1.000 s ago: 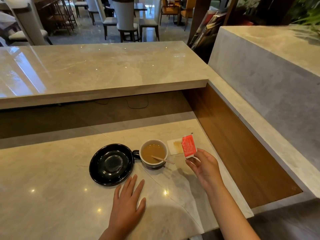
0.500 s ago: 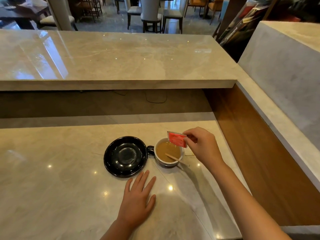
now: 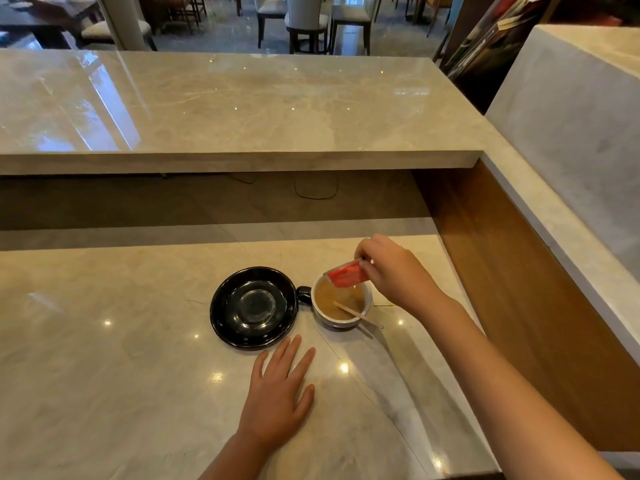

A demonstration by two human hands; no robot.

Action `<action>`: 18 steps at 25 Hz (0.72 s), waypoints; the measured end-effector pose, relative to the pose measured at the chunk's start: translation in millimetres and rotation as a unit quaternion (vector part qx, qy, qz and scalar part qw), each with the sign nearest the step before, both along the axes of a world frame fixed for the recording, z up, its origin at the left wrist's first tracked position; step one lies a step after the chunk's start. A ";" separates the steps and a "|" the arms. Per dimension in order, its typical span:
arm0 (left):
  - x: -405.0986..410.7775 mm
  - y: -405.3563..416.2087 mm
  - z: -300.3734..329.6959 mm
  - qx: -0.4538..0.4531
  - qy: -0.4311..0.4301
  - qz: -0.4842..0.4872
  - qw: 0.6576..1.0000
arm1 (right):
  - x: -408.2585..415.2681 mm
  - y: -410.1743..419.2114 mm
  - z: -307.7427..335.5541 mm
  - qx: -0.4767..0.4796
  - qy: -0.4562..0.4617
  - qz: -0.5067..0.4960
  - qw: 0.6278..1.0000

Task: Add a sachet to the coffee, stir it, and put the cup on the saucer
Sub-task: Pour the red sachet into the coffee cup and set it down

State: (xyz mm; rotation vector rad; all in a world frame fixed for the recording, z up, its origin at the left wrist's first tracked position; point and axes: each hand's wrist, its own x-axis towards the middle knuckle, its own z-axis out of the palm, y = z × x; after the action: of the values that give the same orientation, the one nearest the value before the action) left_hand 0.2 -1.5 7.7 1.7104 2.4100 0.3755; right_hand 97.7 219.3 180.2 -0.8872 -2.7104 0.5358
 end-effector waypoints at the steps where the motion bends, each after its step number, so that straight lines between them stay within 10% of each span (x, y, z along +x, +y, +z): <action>1: -0.3 -0.1 -0.1 0.002 -0.002 -0.001 1.000 | 0.2 0.1 -4.2 -0.010 -0.014 -0.005 1.000; 11: 0.2 -0.5 -0.6 0.007 -0.002 -0.005 1.000 | 10.7 -1.0 -26.9 0.054 -0.005 -0.014 0.998; 15: 0.2 -0.5 -2.0 0.001 0.002 -0.003 1.000 | 21.6 2.1 -41.5 -0.111 0.121 -0.164 0.973; 18: -0.1 -1.0 -3.0 -0.002 0.005 -0.005 1.000 | 40.7 1.1 -50.4 -0.312 0.243 -0.264 0.880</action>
State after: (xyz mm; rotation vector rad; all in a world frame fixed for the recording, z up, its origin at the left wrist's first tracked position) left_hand 0.0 -2.5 4.7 1.7259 2.4073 0.3612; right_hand 138.4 220.4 129.8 -1.3489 -1.7385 1.3176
